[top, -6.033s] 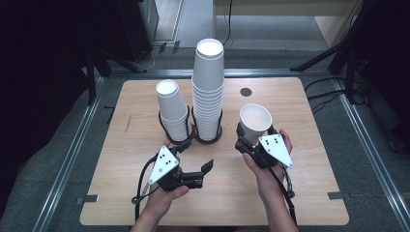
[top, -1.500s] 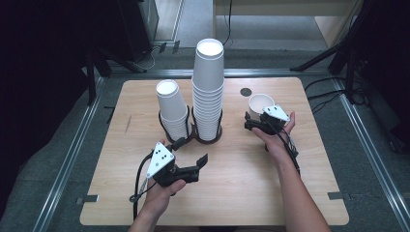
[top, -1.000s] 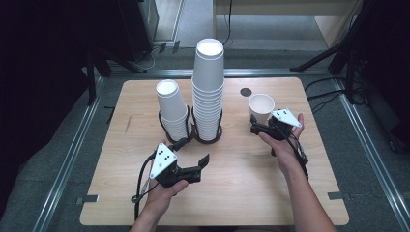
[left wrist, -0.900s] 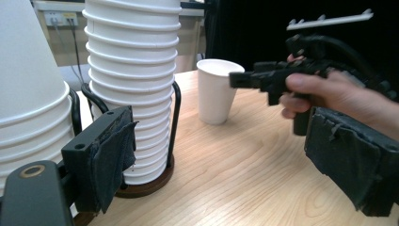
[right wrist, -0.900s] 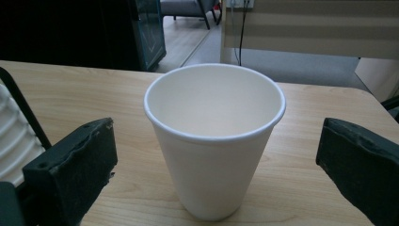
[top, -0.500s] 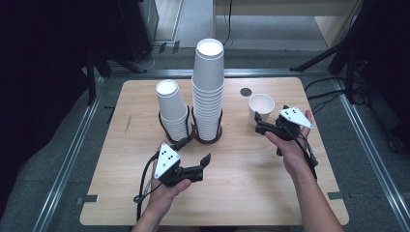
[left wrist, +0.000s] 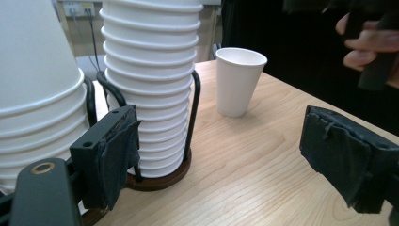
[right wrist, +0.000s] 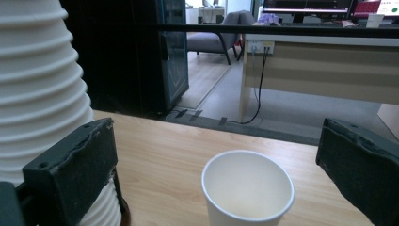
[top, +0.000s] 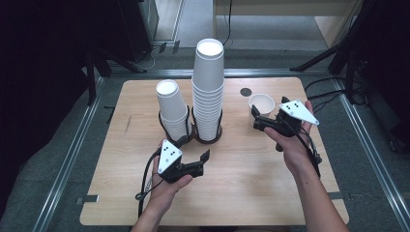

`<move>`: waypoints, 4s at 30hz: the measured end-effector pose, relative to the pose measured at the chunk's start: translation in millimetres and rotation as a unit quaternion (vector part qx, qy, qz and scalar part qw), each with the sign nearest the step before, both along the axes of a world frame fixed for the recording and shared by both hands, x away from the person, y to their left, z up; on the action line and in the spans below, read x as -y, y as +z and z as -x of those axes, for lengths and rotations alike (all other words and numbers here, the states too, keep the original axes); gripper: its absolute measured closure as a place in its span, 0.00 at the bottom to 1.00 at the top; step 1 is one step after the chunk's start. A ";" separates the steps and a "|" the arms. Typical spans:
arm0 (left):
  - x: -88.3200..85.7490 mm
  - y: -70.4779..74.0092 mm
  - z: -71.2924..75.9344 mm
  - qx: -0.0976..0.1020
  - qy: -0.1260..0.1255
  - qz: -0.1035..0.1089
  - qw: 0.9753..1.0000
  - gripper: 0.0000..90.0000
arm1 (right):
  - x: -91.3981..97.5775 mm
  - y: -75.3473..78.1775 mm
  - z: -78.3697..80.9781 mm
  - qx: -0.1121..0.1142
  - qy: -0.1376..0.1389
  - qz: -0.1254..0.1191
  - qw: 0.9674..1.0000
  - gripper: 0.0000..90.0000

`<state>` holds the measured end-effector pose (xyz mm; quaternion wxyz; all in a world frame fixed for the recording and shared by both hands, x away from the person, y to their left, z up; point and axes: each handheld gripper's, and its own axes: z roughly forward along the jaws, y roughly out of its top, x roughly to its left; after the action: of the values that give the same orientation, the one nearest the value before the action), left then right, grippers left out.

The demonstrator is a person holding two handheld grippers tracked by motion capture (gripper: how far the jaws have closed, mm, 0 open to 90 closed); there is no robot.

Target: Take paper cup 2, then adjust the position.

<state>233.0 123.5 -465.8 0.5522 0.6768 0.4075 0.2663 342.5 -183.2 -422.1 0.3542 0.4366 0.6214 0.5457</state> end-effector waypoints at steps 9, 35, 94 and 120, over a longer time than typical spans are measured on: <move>-3.1 2.6 -10.5 -0.002 0.004 0.007 1.000 0.11 | -13.3 23.9 9.0 0.012 0.023 -0.019 0.999 0.00; 12.3 36.5 -55.4 0.038 0.046 0.006 0.998 0.09 | -82.3 94.7 14.6 0.047 0.121 -0.042 0.991 0.00; 45.7 33.8 -112.6 0.054 0.112 0.000 0.992 0.04 | -136.9 85.3 -37.0 -0.001 0.148 -0.023 0.989 0.12; 43.3 33.3 -111.8 0.050 0.106 -0.004 0.993 0.05 | -138.9 108.5 -25.7 0.053 0.121 -0.055 0.990 0.15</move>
<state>344.8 80.2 -432.5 0.5382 0.6177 0.4476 0.3584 368.2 -44.4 -313.7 0.2932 0.3476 0.6193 0.6400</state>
